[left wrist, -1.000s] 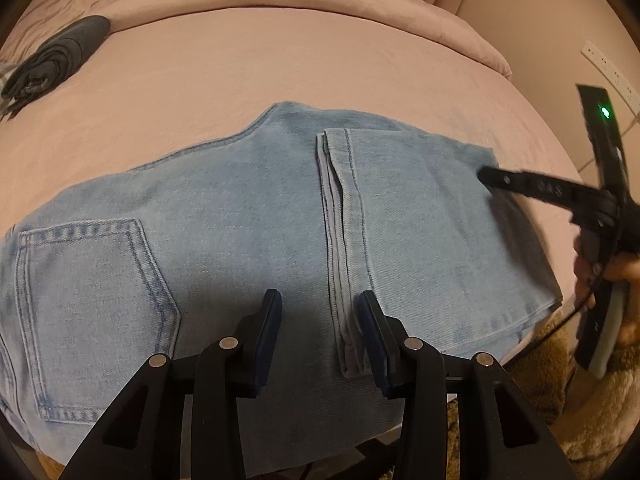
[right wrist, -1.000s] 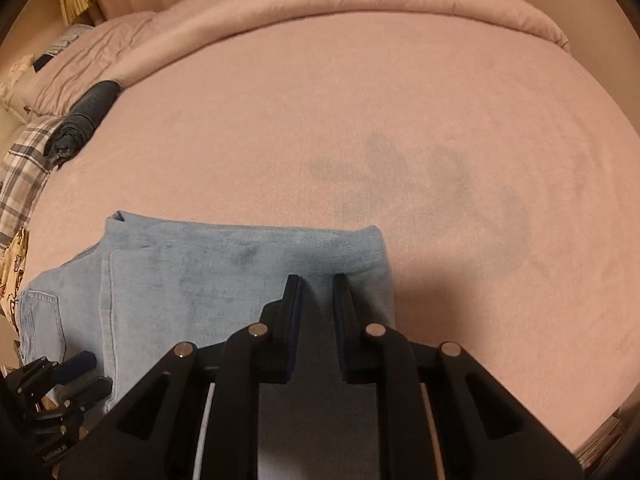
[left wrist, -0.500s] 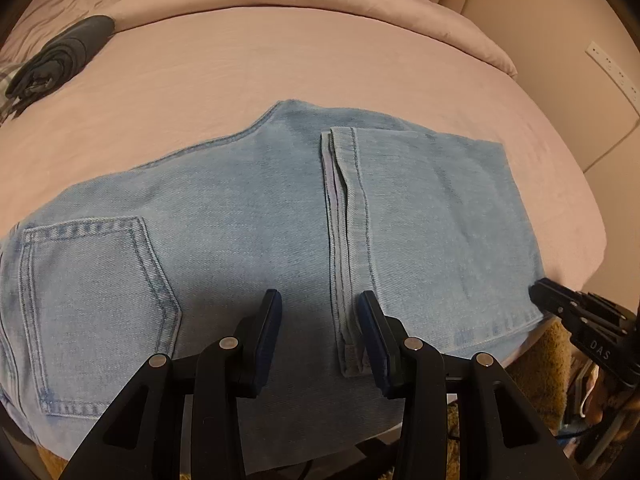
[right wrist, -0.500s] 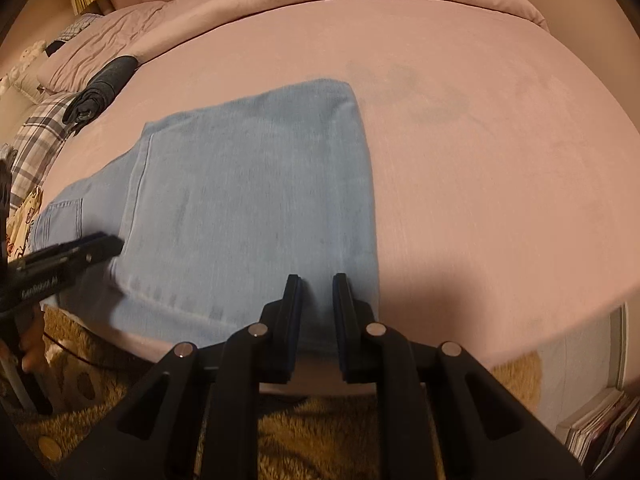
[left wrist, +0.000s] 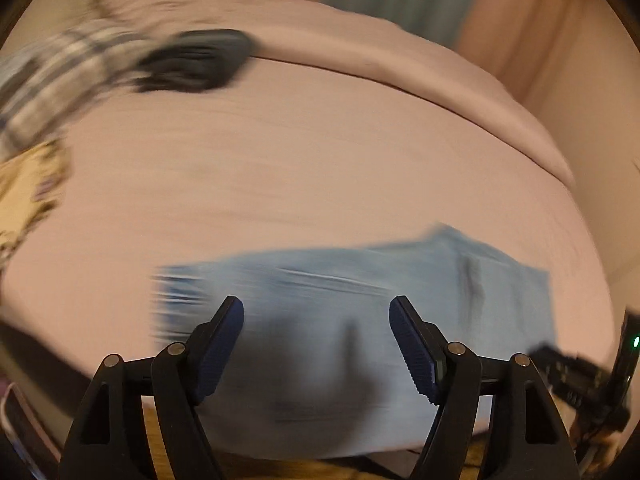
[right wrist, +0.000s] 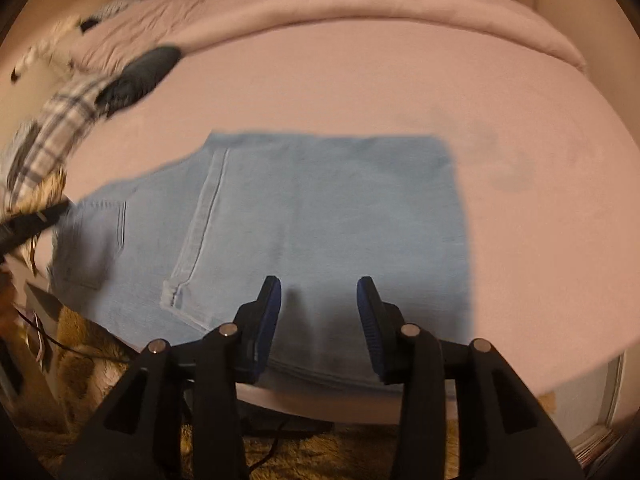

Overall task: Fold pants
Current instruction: 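Grasp the elastic cuffs with the left gripper and fold them over the pants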

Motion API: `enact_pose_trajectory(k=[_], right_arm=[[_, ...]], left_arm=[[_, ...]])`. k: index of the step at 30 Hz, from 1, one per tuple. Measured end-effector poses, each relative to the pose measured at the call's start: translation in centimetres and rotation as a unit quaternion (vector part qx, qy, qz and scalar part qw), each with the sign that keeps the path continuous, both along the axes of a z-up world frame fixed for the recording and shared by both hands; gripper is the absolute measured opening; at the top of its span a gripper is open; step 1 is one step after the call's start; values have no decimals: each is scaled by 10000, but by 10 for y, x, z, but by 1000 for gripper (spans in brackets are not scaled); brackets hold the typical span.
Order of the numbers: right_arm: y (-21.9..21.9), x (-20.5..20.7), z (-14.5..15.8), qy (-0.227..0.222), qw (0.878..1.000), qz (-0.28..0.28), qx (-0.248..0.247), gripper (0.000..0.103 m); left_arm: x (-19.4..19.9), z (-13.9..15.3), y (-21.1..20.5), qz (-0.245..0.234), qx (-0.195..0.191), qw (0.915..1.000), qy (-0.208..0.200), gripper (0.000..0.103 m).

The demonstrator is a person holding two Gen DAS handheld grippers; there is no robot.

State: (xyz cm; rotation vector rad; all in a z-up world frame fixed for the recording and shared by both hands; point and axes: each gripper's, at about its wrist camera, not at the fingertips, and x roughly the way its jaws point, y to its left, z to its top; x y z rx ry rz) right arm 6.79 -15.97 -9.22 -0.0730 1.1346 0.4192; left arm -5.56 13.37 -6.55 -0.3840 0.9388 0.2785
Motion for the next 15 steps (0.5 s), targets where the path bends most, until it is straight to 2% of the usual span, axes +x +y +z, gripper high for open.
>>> enact_pose_trajectory(k=[1,3,5,7,12,15], right_arm=[[5,3,-13,225,9997,35,-31,41],[9,1,-19,98,9998,35,-170,42],[12,2,-17,80,9996,48,-256,42],[12,7,-14,206,9996,-48,-169,44],[34,12,7,147,9987,156,467,50],[62,14,7,43,9989,409,244,50]], left_arm=[[-3,-1,8,130,32,9999,65,75],[-17,-7,30,432,6,9989,191,75],[-30,-16,45,584,-261,9977,237,77],[-37,-26,54,600,-609,9961,231,88],[-32,-46,51,463,-1197,9914,249,89],[-23,-60,45,422,-1241,9903,453,89]])
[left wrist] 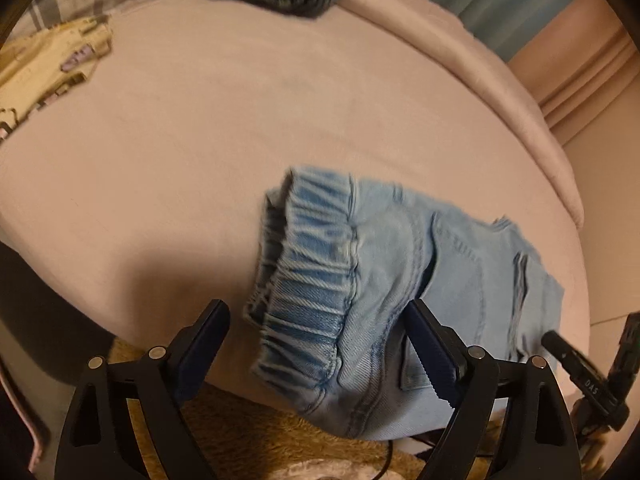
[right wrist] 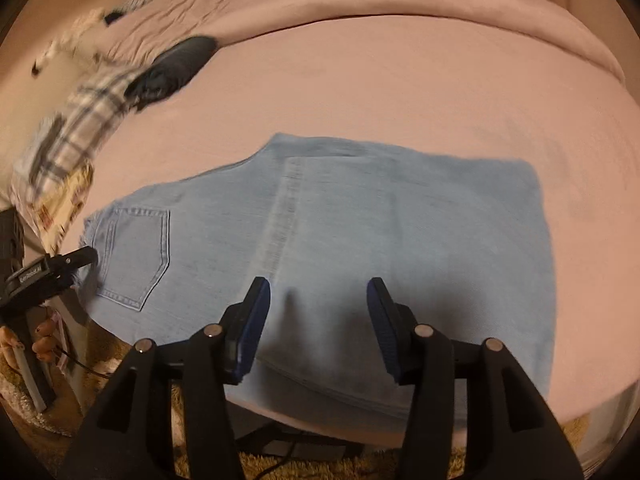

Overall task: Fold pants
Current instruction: 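Grasp the elastic cuffs with the left gripper and fold them over the pants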

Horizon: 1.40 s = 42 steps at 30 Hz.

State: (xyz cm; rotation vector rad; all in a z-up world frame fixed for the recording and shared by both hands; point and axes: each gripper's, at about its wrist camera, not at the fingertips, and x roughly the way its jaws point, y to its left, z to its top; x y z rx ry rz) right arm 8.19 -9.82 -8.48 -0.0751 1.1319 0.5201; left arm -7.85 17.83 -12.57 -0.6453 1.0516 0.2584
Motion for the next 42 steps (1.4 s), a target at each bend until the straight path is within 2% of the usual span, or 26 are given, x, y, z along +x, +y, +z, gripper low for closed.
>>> enact_pose_trajectory(k=[1,3,6,8,10,13,17,21,24,27,28,32,35,39,41,42], right_arm=[[10,1,-3,-30,9998,78,-154,50],[14,-1,-11,51,9994,151,-323,50],[13,2,-19,155,9993,83,-333,51],[14,2,-20,153,9992,102,-346,53],[16,1,-21,143,9992,117,-360,55],[17,-4,-21,84,9991,129,-407,56],[15,-3,-21,57,9992,118,-373,56],[8,0,-17,98,9997,56,-225,56],[-4,5,-15,205,9997,-109,58,55],[-24,9,-12,211,9988,-397,216,56],[-27,8,-11,176,9986,-459,207,56],[-53,7,-5,90,9966,-788,234,56],[-71,5,-6,116,9945,-994,311,56],[-94,2,-7,142,9916,-1230,372,56],[-102,1,-7,168,9900,-1334,435,56],[-108,0,-6,185,9890,-1388,485,56]], left_arm=[[1,-3,-2,21,67,9999,78,89],[-2,-6,-5,96,89,9999,-16,89],[-5,-10,-4,259,-118,9995,-120,89],[-2,-8,-7,233,-21,9997,-106,78],[0,-3,-12,269,-21,9996,-106,59],[0,8,-20,304,60,9994,-130,42],[-3,43,-27,199,134,9988,-429,37],[2,94,-48,-304,21,9938,-1070,37],[13,124,-76,-865,151,9861,-1409,37],[29,141,-111,-1444,182,9759,-1624,36],[36,146,-126,-1692,236,9704,-1704,31],[62,146,-166,-2314,324,9577,-1680,31],[75,137,-188,-2658,218,9515,-1537,30],[94,125,-214,-2960,269,9453,-1347,30],[97,121,-218,-3128,67,9416,-1244,32],[103,119,-222,-3195,-99,9404,-1162,35]])
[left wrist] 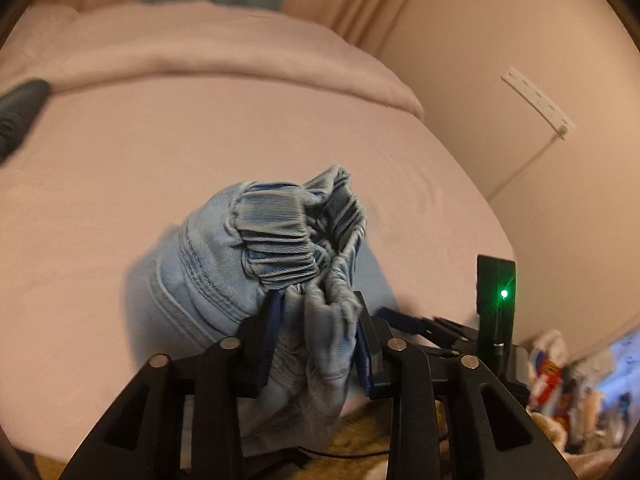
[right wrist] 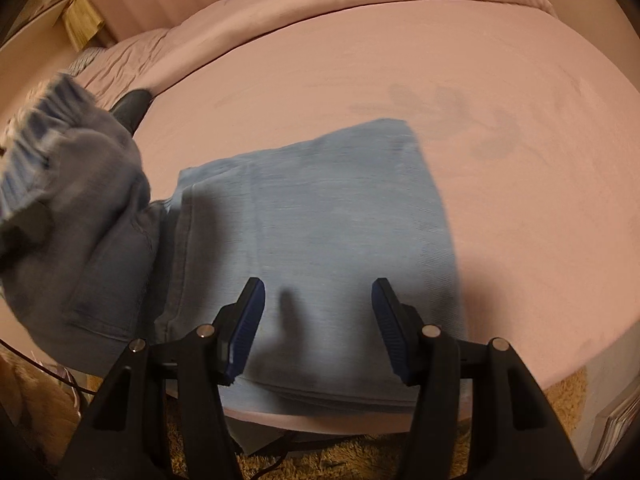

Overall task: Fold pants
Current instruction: 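Grasp the elastic cuffs with the left gripper and fold them over the pants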

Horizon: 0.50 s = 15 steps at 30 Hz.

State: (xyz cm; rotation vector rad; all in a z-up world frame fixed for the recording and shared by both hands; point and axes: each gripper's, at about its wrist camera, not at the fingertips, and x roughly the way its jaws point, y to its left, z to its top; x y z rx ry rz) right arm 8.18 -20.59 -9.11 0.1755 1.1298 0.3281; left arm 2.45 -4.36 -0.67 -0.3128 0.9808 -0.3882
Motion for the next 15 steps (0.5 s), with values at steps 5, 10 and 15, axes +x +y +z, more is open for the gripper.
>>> enact_pose_trajectory(k=[5,10,15], right_arm=[[-20,-4,4,-35,9997,-185,161,64],[-45,-9,10,-83,9984,-563,9,66],[-45,-12,26,-113,9974,-427,565,80]], left_arm=[[-5,10,-4,-351,-873,9952,267,60],[-22,22,29,310,-345,9986,-246,75],[-18,-11,68,1243,708,9896,168,75]])
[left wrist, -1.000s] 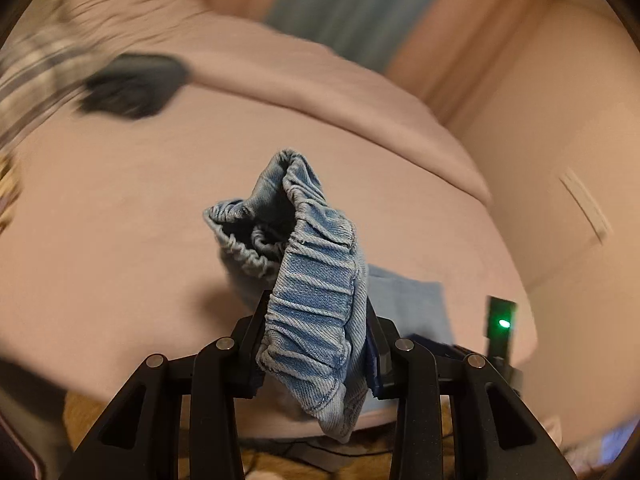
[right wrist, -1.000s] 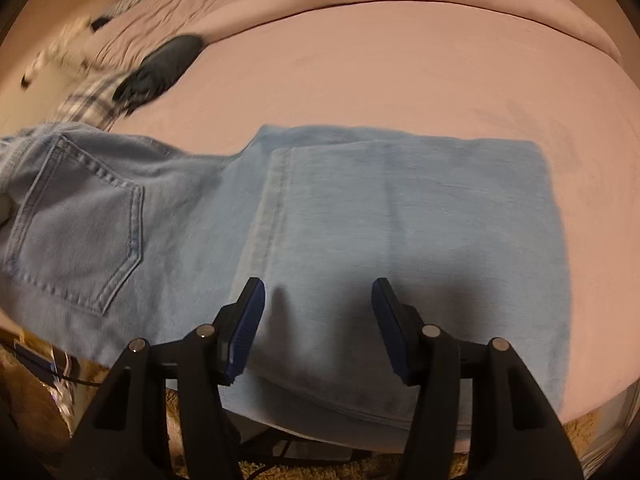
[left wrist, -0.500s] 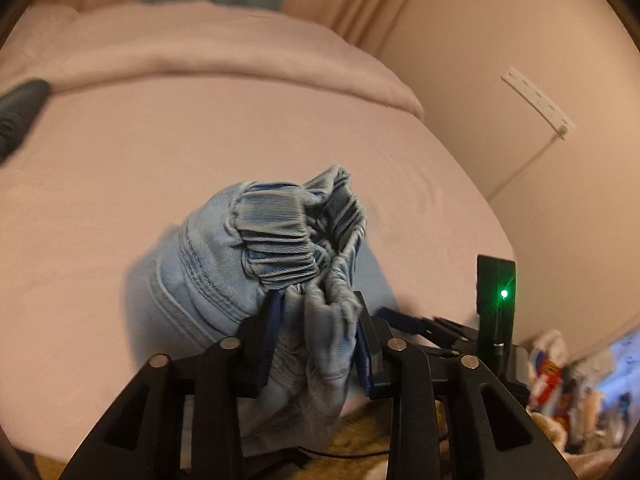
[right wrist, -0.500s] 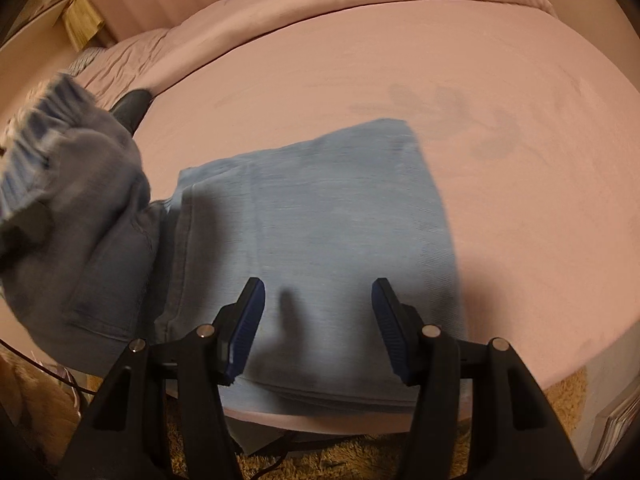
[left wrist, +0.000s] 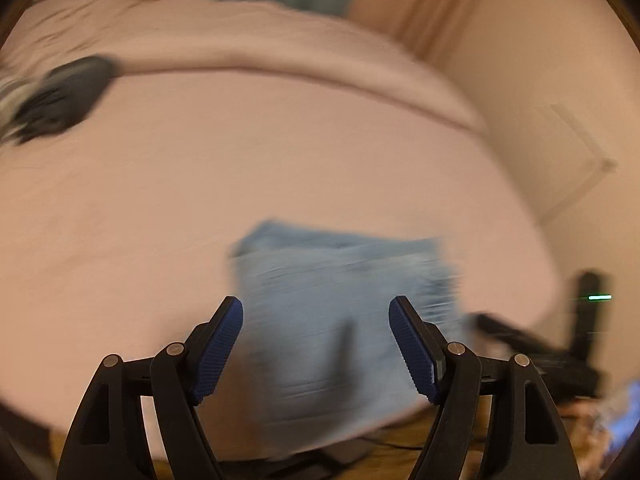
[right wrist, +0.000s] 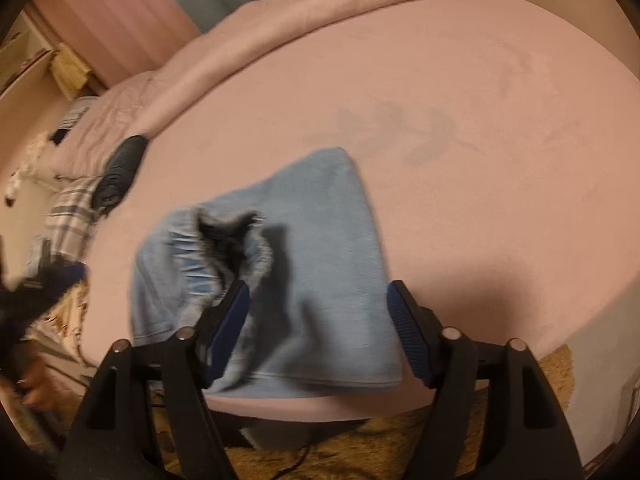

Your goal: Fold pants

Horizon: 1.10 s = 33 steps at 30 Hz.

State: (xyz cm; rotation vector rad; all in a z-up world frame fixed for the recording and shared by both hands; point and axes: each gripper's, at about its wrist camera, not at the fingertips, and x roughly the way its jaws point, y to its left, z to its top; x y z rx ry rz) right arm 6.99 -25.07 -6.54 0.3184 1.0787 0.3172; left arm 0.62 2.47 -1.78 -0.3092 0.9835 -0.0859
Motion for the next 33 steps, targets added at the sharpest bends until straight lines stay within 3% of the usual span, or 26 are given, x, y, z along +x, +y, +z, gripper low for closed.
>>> enact_pose_trajectory(k=[4,7,8,10,11,15,18,20,22,25,29,31,33], right_arm=[[33,5,1,-18,9975,587,392,91],[60,15,-20,226,9966,779,151,90],[65,21,-27,300,9962,804,121,87],[76,28,-43,482,9941,896,380,65],[81,31,-48,558,9918,963,624,47],[85,24,-30,224,9930,992,593,31],[67,12,12,-386,9927,778,840,29],[59,6,36,-854,9929,645,516,29],[50,3,45,-1024,9937,422,178,29],[37,7,16,-570,9979,306,-1,30],[37,14,-33,-6,9980,197,-608,35],[35,15,-32,30,9984,112,-554,37],[38,16,-20,32,9965,44,-836,47]], left_arm=[[-9,-36,22,293,-43,9976,621,75],[-15,-50,27,399,-125,9955,850,75],[-15,-50,27,428,-124,9951,883,75],[-18,-51,28,433,-123,9947,921,75],[-20,-50,30,435,-117,9947,922,75],[-25,-42,25,469,-108,9955,812,75],[-22,-44,20,424,-103,9959,797,75],[-18,-50,16,352,-91,9957,857,75],[-16,-58,8,239,-106,9952,940,75],[-14,-70,-2,127,-54,9938,1100,75],[-14,-79,-8,82,10,9941,1083,75],[-16,-75,-7,94,-4,9944,1056,75],[-16,-73,-8,56,2,9943,1063,75]])
